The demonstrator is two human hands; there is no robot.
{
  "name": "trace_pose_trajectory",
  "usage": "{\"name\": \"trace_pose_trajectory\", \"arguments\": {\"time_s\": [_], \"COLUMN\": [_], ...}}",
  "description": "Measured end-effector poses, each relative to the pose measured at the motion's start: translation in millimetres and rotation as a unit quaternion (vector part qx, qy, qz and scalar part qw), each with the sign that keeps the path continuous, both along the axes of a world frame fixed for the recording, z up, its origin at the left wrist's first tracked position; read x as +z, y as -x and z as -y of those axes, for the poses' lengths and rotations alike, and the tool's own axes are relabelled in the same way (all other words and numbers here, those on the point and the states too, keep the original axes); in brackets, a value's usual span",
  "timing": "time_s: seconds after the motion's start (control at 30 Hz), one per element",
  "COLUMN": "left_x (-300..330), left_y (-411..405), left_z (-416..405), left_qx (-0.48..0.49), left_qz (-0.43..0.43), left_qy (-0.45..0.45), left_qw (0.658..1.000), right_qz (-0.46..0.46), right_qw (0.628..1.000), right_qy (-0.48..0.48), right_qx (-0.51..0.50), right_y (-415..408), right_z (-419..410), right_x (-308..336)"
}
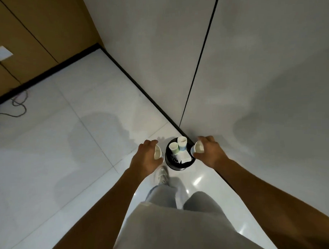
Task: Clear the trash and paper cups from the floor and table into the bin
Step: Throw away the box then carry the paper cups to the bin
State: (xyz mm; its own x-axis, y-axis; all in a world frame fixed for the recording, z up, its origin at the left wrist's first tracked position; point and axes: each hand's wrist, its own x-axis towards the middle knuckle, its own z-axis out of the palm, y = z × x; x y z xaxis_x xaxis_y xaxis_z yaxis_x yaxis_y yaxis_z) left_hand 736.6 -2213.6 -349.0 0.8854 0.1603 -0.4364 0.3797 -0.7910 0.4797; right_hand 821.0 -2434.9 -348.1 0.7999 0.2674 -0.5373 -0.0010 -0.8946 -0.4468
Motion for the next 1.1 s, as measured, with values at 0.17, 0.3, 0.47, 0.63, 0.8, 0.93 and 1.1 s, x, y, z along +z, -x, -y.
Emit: {"name": "trace_pose_trajectory", "arguments": {"time_s": [0.17,0.3,0.47,0.63,0.8,0.93,1.1], "left_x": [-17,-52,-128,-218,-293,-332,-358], "left_y": [-70,-106,-130,-138,-145,-149,-154], "left_z": [-31,-38,-32,-21,-18,-15,-9], "left_qx": [0.012,0.043,0.117,0.163,0.195,0.211,0.217], "left_qz": [-0.008,-0.024,-0.051,-0.063,-0.047,-0.045,-0.037], "left_qy": [0.011,0.029,0.041,0.054,0.064,0.072,0.076], "left_qw": [1.000,0.998,0.991,0.983,0.978,0.974,0.973], "right_qz": [-0.018,-0.028,-0.040,-0.065,-0.070,-0.097,-0.182], "right_qw": [0.999,0.999,0.998,0.996,0.995,0.989,0.968], "right_qy": [0.007,0.020,0.033,0.033,0.032,0.051,0.088], "right_qx": [-0.026,-0.018,0.022,0.055,0.063,0.095,0.152], "right_y": [-66,-107,-146,-175,-191,-196,-205], "right_z": [-23,-35,-44,-55,-61,-60,-62], "right_x": [-19,-57,-146,-253,-343,-394,-435]}}
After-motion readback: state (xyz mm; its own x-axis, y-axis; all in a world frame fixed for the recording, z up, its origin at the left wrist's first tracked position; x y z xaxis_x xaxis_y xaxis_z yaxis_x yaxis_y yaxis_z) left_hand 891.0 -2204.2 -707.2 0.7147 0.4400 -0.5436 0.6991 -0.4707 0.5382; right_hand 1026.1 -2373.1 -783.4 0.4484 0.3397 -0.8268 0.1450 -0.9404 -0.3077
